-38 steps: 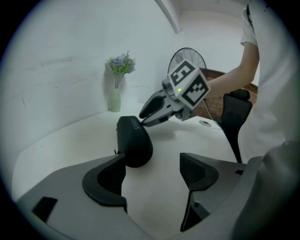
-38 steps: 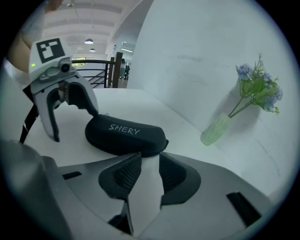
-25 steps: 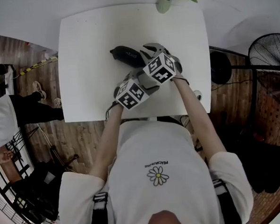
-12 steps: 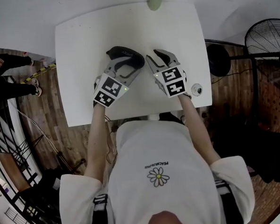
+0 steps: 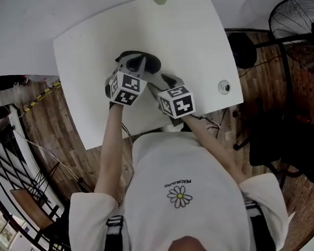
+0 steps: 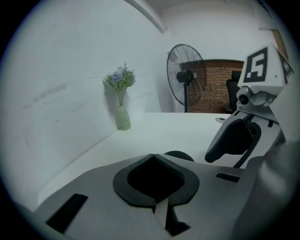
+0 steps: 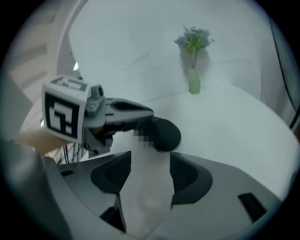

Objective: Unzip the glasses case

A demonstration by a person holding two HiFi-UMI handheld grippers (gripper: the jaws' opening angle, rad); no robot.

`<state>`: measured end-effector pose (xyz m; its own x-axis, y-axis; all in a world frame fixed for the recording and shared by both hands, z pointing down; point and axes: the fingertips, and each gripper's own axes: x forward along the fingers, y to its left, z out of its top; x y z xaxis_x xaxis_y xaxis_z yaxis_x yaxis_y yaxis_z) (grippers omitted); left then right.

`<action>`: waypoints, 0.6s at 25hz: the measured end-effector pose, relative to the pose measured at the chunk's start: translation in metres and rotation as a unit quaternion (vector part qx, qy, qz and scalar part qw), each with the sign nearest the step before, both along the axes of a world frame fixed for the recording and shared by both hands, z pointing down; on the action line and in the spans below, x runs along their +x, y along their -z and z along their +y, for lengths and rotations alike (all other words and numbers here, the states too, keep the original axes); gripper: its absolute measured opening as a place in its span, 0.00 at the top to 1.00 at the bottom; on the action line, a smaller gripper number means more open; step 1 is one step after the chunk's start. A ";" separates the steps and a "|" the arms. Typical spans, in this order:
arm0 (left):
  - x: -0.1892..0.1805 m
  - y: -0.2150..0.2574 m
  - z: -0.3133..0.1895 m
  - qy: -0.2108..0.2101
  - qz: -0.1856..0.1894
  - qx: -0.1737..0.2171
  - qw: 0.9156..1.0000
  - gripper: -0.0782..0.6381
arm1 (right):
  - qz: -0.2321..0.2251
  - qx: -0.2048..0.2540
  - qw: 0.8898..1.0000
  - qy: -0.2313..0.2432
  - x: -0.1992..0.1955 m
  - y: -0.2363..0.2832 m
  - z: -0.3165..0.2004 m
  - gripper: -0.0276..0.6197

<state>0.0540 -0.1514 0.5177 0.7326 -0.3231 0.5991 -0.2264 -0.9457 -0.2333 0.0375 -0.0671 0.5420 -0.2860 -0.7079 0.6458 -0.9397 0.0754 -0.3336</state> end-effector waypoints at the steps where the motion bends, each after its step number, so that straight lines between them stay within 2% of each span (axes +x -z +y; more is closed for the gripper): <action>1: 0.002 -0.003 0.002 -0.006 -0.002 -0.001 1.000 0.87 | -0.042 -0.009 0.999 -0.025 -0.001 -0.001 -0.003 0.61; 4: 0.003 -0.006 0.002 -0.010 0.008 -0.016 1.000 0.87 | -0.129 -0.037 0.986 -0.096 0.007 -0.003 -0.012 0.61; 7: 0.002 -0.005 0.003 -0.017 0.019 -0.022 0.999 0.87 | -0.163 -0.061 0.975 -0.141 0.016 -0.010 -0.019 0.61; 11: 0.001 -0.004 0.005 -0.022 0.025 -0.023 0.999 0.87 | -0.139 -0.097 0.972 -0.160 0.024 -0.026 -0.020 0.61; 15: 0.000 -0.005 0.005 -0.022 0.030 -0.028 0.999 0.87 | -0.105 -0.114 0.978 -0.141 0.023 -0.033 -0.015 0.61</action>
